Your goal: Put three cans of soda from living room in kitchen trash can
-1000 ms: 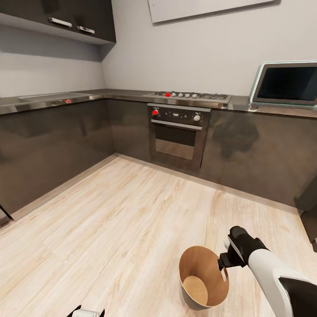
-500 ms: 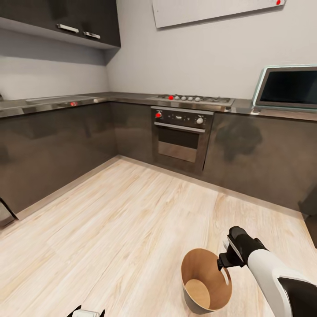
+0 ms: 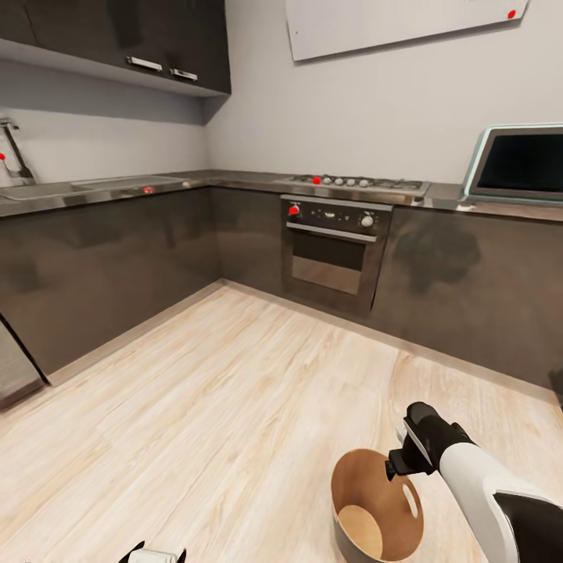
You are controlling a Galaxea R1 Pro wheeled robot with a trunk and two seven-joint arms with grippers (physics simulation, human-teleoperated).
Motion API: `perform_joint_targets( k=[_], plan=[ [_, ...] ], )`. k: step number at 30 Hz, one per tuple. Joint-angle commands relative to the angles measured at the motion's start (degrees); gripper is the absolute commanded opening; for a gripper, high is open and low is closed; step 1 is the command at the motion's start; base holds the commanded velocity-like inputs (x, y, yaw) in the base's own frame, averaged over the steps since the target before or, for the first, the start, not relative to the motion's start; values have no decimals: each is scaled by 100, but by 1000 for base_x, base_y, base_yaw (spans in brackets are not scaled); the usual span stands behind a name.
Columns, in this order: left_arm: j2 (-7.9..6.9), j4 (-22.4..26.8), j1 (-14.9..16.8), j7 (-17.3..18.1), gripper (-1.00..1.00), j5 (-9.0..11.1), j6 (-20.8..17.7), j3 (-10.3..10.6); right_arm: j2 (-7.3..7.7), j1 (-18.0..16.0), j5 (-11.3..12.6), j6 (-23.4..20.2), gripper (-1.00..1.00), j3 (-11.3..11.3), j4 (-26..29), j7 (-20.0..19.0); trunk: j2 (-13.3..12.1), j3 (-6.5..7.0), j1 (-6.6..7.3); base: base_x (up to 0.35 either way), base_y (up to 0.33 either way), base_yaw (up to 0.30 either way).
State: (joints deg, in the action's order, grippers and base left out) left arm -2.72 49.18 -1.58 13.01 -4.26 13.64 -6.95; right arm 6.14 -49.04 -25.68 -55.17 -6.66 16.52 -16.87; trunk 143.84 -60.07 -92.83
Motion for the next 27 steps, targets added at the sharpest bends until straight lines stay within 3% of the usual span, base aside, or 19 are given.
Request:
perform_joint_targets(
  k=[1,15,27],
  plan=[
    [0,2,0,0,100,0,2,0,1,0,1,3,100,-1,-1,0,0,8,0,0,0,118],
    [2,-60,2,-9,100,-22,1,5,21,0,8,12,100,-10,0,-8,0,35,0,0,-3,29],
    [0,-44,0,-10,100,-11,13,-11,10,0,-3,13,100,-2,2,3,0,35,0,0,-96,0]
  ],
)
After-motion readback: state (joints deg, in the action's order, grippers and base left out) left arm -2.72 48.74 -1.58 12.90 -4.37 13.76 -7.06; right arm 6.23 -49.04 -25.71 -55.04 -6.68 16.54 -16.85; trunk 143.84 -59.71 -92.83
